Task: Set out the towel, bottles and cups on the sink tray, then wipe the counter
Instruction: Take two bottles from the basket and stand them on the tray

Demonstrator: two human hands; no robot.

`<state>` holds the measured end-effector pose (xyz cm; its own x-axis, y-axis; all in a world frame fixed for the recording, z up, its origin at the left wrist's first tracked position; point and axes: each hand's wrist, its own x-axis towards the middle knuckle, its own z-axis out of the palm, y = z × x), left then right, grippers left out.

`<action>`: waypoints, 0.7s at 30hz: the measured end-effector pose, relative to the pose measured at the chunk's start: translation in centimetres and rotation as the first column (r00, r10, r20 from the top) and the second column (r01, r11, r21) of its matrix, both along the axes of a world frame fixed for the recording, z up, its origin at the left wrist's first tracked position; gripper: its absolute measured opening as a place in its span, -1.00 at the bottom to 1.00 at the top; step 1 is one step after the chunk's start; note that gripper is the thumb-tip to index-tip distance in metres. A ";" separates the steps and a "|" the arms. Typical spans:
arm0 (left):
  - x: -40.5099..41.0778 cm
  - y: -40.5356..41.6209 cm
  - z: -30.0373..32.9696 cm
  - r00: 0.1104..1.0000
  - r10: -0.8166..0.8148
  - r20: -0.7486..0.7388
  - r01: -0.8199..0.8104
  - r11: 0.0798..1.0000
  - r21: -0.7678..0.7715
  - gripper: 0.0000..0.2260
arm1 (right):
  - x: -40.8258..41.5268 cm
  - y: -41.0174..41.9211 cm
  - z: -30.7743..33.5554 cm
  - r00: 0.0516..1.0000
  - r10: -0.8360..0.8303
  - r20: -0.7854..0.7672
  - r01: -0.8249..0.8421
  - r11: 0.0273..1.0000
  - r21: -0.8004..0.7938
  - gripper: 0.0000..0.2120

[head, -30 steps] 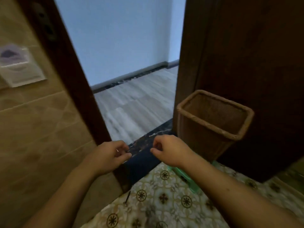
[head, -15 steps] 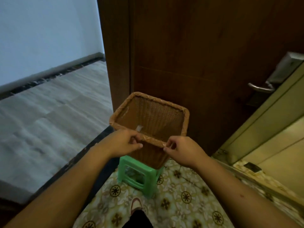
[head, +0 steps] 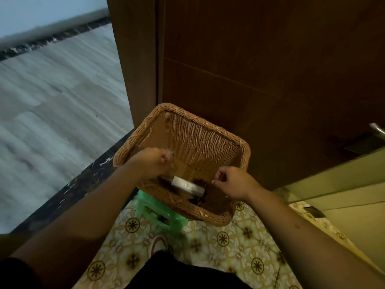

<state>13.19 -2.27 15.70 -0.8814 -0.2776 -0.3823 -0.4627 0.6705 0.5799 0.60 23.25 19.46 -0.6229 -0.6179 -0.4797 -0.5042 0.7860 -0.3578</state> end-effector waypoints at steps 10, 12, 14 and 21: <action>-3.9 3.0 -4.8 0.961 0.034 0.273 -0.019 0.998 -0.058 -0.79 | -9.5 -5.0 -8.8 0.948 0.280 0.149 -0.298 0.948 0.111 -0.88; -4.6 4.4 -5.3 0.948 0.096 0.302 -0.081 0.995 -0.064 -0.71 | -11.1 -6.3 -10.6 0.920 0.350 0.178 -0.372 0.922 0.109 -0.89; -5.5 6.2 -5.7 0.927 0.156 0.340 -0.134 0.987 -0.087 -0.67 | -12.5 -7.7 -12.1 0.886 0.409 0.219 -0.440 0.890 0.120 -0.88; -10.4 12.6 -7.8 0.773 0.132 0.621 -0.184 0.983 0.019 -0.55 | -15.1 -11.6 -17.6 0.733 0.591 0.336 -0.669 0.715 0.202 -0.80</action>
